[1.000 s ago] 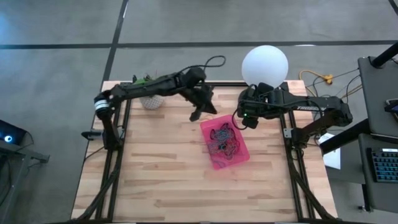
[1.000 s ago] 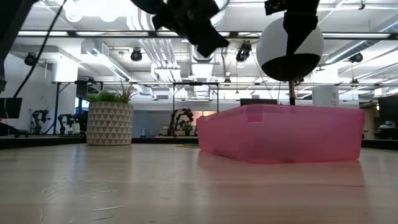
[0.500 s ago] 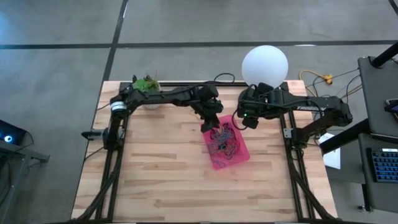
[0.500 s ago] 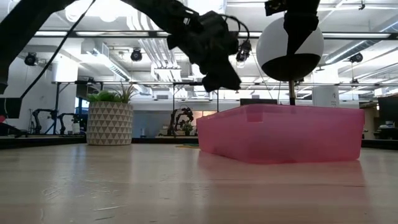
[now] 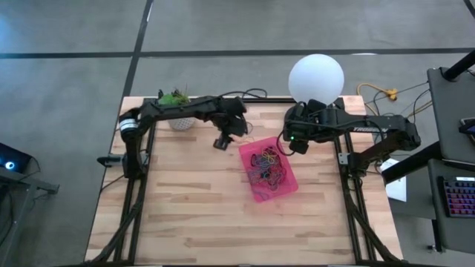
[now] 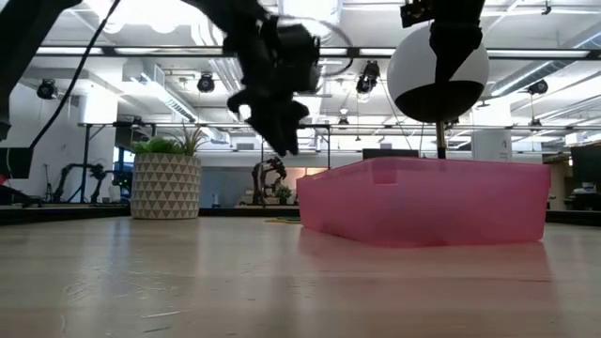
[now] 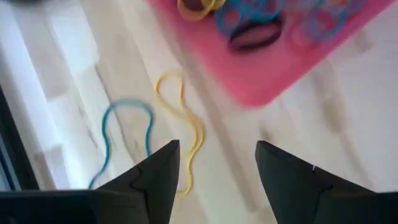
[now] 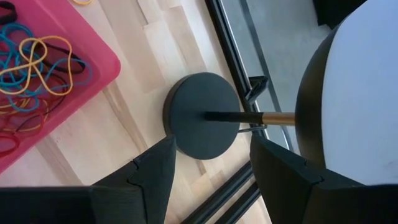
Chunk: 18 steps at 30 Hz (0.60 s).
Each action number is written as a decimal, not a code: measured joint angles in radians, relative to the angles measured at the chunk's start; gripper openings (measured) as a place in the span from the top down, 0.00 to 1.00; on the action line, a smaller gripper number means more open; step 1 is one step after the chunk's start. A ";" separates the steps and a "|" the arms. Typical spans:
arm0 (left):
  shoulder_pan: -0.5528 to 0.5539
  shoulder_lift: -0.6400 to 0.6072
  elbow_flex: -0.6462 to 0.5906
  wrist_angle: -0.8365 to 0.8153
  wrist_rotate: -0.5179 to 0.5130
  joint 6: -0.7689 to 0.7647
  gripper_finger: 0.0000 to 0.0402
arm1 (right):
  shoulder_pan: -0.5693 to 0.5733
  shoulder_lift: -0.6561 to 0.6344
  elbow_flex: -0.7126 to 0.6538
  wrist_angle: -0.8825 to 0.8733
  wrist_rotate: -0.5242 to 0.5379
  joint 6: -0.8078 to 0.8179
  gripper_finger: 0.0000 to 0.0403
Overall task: Pick and place rubber bands into bin
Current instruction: Put the yellow rubber band into the pink bin
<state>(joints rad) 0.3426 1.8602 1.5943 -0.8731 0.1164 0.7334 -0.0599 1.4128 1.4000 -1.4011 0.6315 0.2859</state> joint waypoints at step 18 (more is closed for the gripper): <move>0.051 0.184 -0.069 0.167 0.065 0.026 0.66 | 0.001 0.000 -0.014 -0.001 0.000 0.002 0.52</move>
<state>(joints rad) 0.3935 2.0444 1.5257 -0.7064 0.1817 0.7599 -0.0593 1.4128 1.3865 -1.4021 0.6312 0.2874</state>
